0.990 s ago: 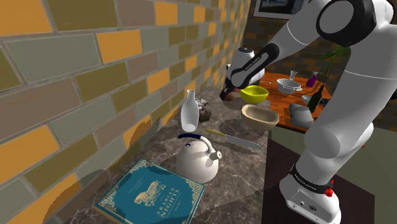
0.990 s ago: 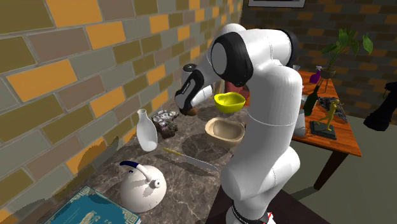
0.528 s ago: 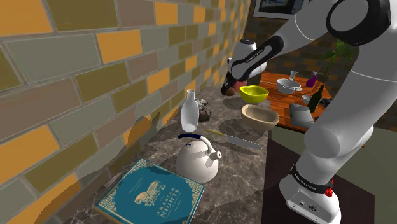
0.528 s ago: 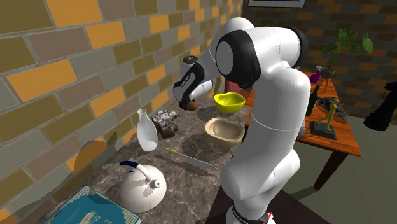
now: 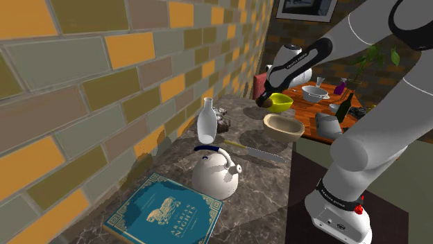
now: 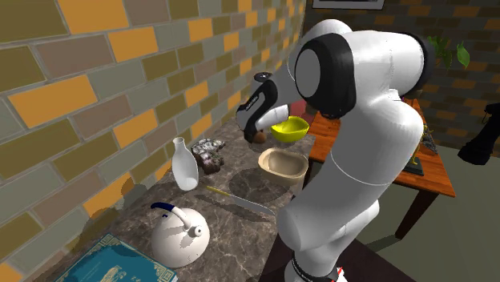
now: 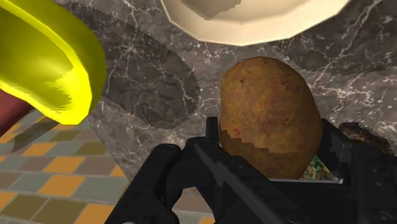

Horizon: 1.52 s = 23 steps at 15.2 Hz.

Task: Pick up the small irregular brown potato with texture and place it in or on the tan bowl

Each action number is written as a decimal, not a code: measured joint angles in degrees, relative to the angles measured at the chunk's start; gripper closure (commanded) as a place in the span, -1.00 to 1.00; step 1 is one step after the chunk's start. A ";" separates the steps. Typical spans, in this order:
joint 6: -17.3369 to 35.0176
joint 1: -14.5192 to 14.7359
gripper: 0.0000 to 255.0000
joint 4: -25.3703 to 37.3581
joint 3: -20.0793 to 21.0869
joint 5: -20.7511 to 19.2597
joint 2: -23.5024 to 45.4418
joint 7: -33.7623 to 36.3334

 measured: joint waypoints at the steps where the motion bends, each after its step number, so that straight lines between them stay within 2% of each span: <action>1: 0.00 -0.33 1.00 -1.34 -1.00 0.46 -1.44 -1.72; 5: 0.53 -1.90 1.00 -7.76 -4.90 0.85 -7.69 -7.52; 10: 0.15 -4.23 1.00 -12.95 -10.32 0.23 -13.62 -14.58; 16: 6.04 -4.00 1.00 -15.31 -11.89 0.40 -10.07 -15.85; 23: 13.70 -2.01 1.00 -16.53 -13.97 2.19 -3.63 -17.38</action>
